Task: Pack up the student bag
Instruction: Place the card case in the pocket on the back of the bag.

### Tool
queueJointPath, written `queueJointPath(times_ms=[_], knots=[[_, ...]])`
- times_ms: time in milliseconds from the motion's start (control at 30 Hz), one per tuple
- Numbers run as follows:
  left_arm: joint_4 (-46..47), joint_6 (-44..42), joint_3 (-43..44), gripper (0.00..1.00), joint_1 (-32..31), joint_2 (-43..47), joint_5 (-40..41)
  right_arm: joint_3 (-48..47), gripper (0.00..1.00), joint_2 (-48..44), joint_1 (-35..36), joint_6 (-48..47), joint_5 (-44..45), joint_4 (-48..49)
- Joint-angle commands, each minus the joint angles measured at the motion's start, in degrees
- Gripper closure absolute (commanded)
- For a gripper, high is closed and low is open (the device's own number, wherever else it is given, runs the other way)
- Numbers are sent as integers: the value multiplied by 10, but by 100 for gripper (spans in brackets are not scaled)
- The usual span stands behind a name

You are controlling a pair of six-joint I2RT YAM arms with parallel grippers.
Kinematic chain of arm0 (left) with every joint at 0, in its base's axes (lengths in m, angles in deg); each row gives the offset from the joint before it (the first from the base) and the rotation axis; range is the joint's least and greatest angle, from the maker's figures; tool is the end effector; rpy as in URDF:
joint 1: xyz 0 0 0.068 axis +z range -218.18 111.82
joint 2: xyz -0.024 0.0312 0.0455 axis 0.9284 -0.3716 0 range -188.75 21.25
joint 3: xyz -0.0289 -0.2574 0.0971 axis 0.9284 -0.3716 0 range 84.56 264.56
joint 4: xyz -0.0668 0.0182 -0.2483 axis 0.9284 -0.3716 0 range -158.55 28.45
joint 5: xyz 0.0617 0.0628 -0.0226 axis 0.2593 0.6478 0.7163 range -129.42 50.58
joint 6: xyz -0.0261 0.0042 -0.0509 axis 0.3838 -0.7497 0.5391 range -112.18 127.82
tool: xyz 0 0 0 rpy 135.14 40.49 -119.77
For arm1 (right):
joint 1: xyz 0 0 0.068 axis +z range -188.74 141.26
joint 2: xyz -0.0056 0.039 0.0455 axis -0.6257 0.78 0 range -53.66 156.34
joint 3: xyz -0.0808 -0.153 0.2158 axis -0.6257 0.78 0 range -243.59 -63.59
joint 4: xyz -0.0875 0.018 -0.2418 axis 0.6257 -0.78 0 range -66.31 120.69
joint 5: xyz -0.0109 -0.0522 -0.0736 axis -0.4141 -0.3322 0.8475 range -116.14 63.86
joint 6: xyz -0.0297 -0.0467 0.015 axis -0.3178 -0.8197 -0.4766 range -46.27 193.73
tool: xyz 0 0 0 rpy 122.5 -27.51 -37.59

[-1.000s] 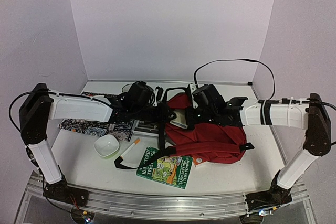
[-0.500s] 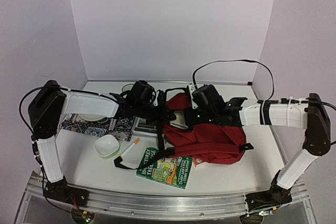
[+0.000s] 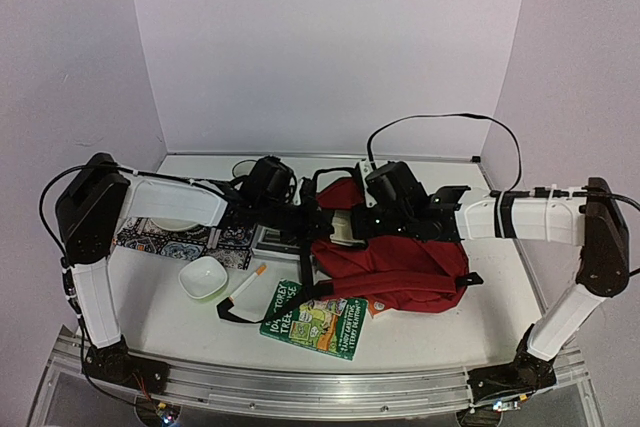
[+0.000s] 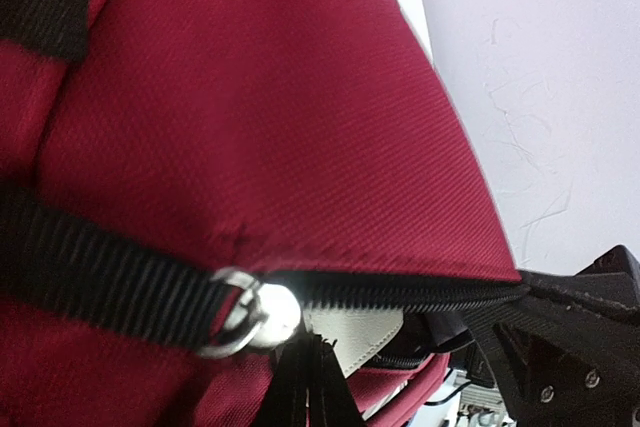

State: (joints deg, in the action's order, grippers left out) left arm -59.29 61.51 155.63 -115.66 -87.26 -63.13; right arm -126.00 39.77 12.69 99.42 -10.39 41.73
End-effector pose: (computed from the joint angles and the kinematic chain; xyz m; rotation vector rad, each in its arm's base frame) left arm 0.2744 -0.3235 0.2046 0.1366 2.5136 -1.3364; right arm 0.2454 0.2901 0.2696 -0.2501 1.9430 0.6406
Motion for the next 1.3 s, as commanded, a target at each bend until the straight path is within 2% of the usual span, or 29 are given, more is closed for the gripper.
queueJointPath(times_ms=[0, 233, 500, 867, 1133, 1267], knots=[[63, 73, -36, 100, -1, 45, 14, -11, 100, -1, 4, 17, 22, 52], [82, 108, -31, 100, -30, 34, 59, -13, 100, 3, 7, 30, 7, 70], [148, 165, -81, 100, -32, 76, 180, -7, 100, 8, 20, 43, -9, 78], [177, 152, -32, 100, -66, 35, 160, -17, 100, 20, 23, 40, -30, 84], [177, 116, -30, 87, -73, 10, 118, -24, 100, 20, 23, 25, -26, 81], [176, 63, -61, 74, -73, 43, 124, -14, 100, 6, 23, 11, -5, 65]])
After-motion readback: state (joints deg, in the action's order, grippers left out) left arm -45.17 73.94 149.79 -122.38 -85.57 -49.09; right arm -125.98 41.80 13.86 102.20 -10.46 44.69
